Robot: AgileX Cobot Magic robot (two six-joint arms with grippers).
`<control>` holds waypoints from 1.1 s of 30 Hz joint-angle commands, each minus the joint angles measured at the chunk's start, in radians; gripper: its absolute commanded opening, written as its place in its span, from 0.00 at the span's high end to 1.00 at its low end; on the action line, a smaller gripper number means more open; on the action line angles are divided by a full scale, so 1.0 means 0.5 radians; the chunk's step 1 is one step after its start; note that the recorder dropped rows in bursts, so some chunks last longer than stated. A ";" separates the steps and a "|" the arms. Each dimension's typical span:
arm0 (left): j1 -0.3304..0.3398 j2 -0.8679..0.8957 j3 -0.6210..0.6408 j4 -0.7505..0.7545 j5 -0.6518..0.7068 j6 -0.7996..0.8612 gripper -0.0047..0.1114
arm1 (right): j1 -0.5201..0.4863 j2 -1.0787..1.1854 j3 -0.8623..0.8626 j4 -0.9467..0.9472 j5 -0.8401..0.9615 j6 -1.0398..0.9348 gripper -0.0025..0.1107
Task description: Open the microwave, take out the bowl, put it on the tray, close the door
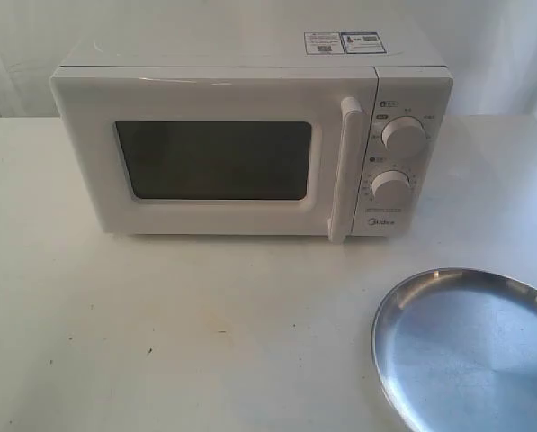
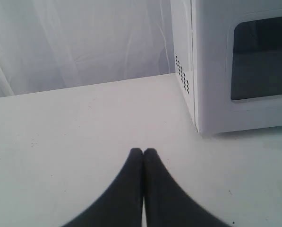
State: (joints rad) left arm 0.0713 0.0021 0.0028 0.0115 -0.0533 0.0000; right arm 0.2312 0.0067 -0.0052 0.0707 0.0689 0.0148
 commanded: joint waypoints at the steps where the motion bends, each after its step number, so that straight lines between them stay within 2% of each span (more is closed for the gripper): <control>1: -0.004 -0.004 -0.006 -0.009 0.002 0.000 0.96 | -0.009 -0.013 0.010 -0.008 -0.021 0.006 0.98; 10: -0.004 -0.004 -0.006 -0.009 0.002 0.000 0.96 | -0.009 -0.013 0.010 0.001 -0.315 0.142 0.98; 16: -0.004 -0.004 -0.006 -0.009 0.002 0.000 0.96 | -0.009 -0.013 0.010 0.001 -0.356 0.538 0.98; 22: -0.004 -0.004 -0.006 -0.009 0.002 0.000 0.96 | -0.009 -0.013 0.010 0.006 -0.807 0.685 0.98; 27: -0.004 -0.004 -0.006 -0.009 0.002 0.000 0.96 | -0.009 -0.013 0.008 0.002 -0.863 0.861 0.98; 29: -0.004 -0.004 -0.006 -0.009 0.002 0.000 0.96 | 0.001 -0.013 -0.031 -0.141 -0.919 1.008 0.98; 33: -0.004 -0.004 -0.006 -0.009 0.002 0.000 0.96 | 0.032 0.066 -0.204 -1.018 -1.311 1.752 0.98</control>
State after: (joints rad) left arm 0.0713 0.0021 0.0028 0.0115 -0.0533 0.0000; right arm 0.2381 0.0085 -0.0427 -0.1611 -0.4308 0.6535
